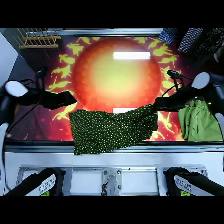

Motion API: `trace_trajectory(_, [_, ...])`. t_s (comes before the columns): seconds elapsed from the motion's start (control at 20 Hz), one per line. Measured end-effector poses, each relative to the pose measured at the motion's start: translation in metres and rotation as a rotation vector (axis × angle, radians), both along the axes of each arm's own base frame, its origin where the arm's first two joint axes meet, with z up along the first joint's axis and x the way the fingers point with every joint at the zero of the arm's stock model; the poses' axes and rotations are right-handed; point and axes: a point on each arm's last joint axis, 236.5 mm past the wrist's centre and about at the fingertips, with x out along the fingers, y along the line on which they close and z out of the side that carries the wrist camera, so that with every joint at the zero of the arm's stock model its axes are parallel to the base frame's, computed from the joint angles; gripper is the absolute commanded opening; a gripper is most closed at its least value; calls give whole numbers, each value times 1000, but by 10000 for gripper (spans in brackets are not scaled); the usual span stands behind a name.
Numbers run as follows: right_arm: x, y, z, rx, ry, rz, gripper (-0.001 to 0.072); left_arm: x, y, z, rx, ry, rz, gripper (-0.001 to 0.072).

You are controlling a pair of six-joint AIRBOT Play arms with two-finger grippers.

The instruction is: Fold the clothes and pants, and hang the long-sleeved shirts on hangers.

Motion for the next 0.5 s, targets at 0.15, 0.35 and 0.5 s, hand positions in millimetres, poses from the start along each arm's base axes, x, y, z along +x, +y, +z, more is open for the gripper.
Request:
trace_trajectory(0.15, [27,-2,-22,-8,-33,-28,578,36,7,-43,5,48,37,673])
trace_trajectory(0.35, [40,-3,-20,-13,-91,-33,577,46,28,-82,5,115,93,673])
trace_trajectory(0.5, [44,-4,-16,-13,-117,-36,577,22,33,-116,3,209,110,673])
